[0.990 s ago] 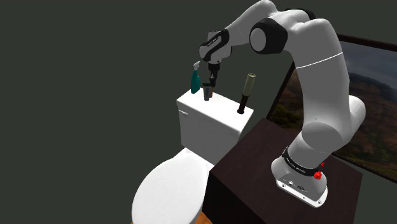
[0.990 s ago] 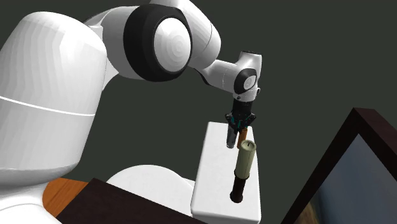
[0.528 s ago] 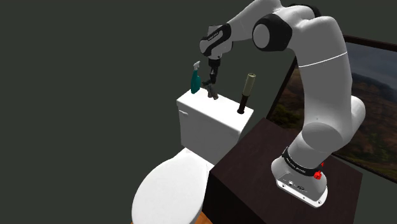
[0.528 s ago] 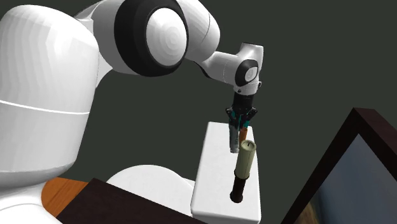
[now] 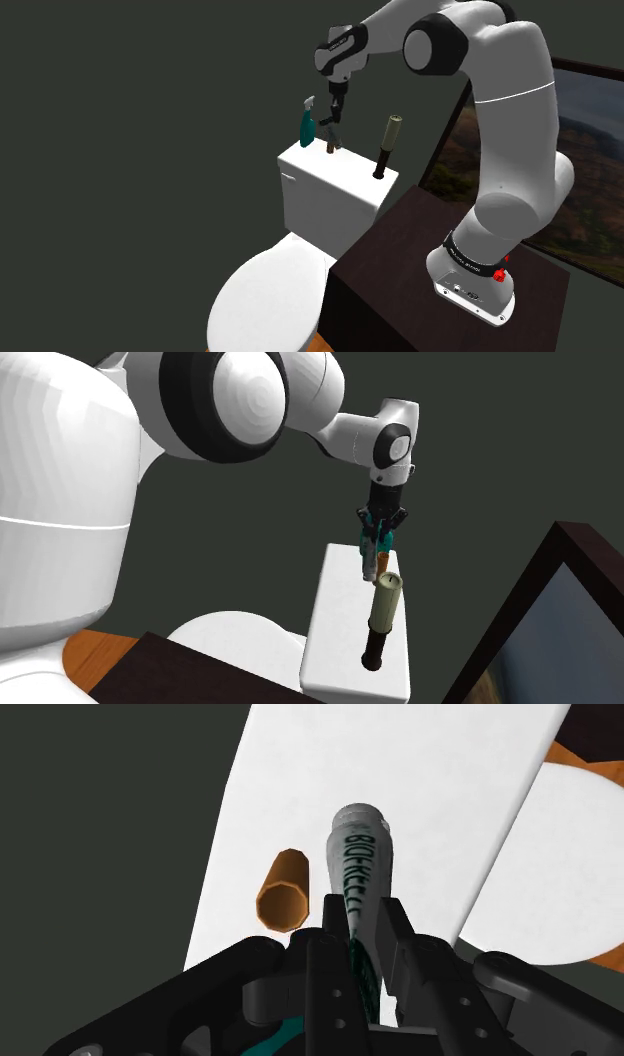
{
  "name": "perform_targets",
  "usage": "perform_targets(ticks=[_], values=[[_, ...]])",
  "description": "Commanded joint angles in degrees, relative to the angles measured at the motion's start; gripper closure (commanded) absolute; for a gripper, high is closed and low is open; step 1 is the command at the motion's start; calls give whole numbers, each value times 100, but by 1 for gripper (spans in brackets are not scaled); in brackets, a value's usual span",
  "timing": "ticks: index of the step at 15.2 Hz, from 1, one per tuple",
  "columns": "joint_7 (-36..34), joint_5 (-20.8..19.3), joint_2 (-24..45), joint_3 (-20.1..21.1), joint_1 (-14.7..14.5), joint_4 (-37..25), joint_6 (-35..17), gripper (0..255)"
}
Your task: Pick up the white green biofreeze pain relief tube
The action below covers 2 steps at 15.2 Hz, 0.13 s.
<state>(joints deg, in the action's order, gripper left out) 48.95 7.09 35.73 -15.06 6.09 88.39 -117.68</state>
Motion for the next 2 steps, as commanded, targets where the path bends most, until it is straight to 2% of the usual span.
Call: perform_targets(ticks=[1, 2], values=[[-11, -16, -74, -9, -15, 11, 62, 255], [-11, -16, -73, -9, -15, 10, 62, 255]])
